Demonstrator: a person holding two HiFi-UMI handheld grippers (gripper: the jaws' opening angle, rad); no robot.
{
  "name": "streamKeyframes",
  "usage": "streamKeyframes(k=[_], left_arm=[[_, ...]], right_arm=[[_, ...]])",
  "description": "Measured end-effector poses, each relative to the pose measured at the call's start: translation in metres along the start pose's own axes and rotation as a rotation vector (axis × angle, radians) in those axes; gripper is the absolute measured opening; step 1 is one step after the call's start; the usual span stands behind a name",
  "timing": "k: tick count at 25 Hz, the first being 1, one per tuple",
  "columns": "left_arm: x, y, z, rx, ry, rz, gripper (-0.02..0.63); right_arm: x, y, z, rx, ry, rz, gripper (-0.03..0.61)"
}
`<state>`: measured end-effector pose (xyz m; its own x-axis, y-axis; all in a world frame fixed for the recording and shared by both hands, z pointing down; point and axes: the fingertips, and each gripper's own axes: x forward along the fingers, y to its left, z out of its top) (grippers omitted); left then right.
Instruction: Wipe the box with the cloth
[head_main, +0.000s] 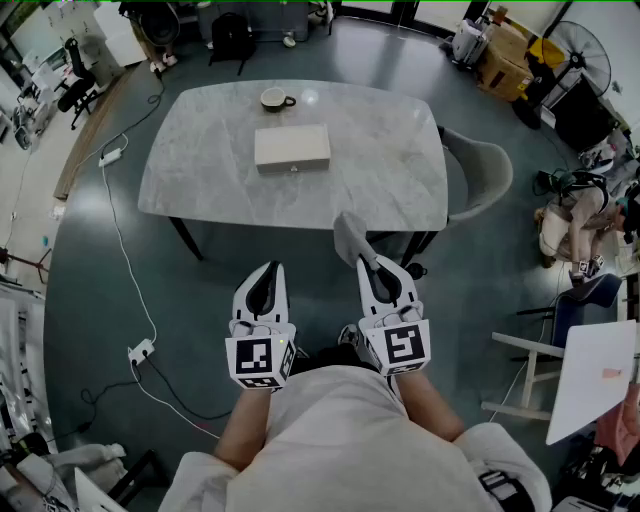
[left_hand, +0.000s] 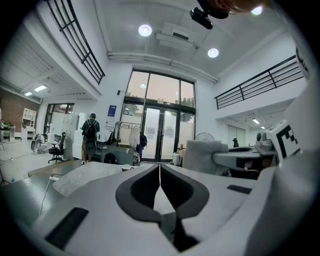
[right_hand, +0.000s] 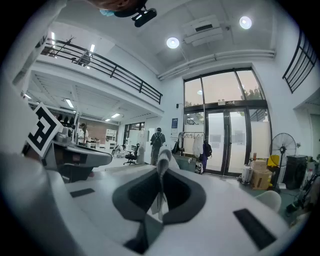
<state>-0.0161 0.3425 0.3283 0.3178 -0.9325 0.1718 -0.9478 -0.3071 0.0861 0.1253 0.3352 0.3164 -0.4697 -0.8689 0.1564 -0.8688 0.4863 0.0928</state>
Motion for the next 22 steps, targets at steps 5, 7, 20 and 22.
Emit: streamKeyframes(k=[5,7,20,22], left_arm=[[-0.009,0.011,-0.013,-0.013,0.015,-0.022,0.029],[-0.014,0.019,-0.02,-0.017,0.026,-0.032,0.029],[0.022,0.047,-0.051,-0.04,0.099,-0.084,0.028],[0.041,0.052,-0.048,-0.035,0.1,-0.086,0.029]], right_arm=[[0.004,0.014,-0.01,0.029,0.006,-0.006,0.034],[0.008,0.024,-0.015,0.035,0.012,-0.002,0.034],[0.054,0.024,-0.045,0.031,0.083,-0.01,0.034],[0.076,0.011,-0.046,0.042,0.088,-0.005,0.034]])
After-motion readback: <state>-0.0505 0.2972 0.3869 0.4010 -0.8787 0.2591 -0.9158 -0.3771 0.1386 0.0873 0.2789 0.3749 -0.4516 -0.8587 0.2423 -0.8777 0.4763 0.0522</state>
